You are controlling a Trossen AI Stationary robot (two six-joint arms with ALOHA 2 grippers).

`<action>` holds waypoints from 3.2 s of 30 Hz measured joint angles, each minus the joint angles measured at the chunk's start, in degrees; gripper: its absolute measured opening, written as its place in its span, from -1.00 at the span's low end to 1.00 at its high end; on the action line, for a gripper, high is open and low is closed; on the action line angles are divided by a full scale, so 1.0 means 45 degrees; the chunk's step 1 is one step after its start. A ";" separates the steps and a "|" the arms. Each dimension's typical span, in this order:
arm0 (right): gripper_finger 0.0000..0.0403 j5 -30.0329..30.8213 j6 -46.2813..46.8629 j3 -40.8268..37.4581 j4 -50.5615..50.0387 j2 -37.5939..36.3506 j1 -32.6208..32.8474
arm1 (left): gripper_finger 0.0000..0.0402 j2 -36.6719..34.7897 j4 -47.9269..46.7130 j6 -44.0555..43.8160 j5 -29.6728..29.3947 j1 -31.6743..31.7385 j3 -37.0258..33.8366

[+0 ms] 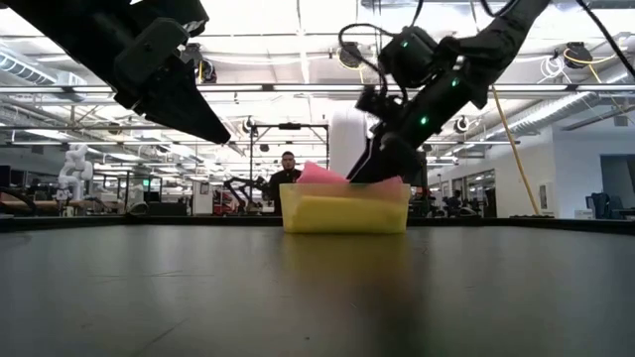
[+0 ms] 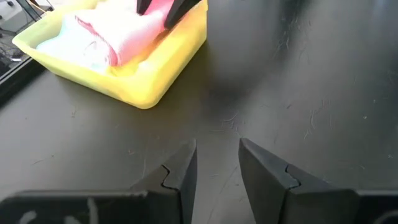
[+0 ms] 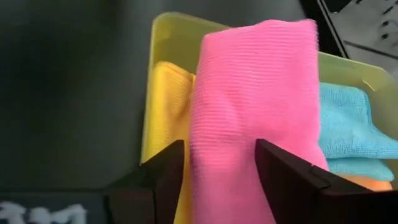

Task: Fold microfiber towels
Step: Put the pink towel into the yellow bin, then return to Home Position

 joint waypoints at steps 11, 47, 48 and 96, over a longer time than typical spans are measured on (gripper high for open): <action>-0.08 -0.2839 0.2008 -0.0004 -0.0078 -0.1908 -0.0019 | -0.39 0.0000 0.0085 0.0010 -0.0010 0.0000 0.0000; -1.00 -0.3575 0.4249 0.2478 -0.1339 0.0581 -0.1644 | -0.39 0.0010 0.0074 -0.0059 0.0034 0.0311 0.0000; -1.00 -0.3562 0.4332 0.2315 -0.1433 0.0330 -0.1657 | -0.39 0.0014 0.0074 -0.0063 0.0034 0.0311 0.0000; -1.00 -0.2167 0.6632 -0.8582 0.0005 -1.4387 0.2980 | -0.39 0.0141 0.2100 0.1198 -0.1419 -0.0102 0.0005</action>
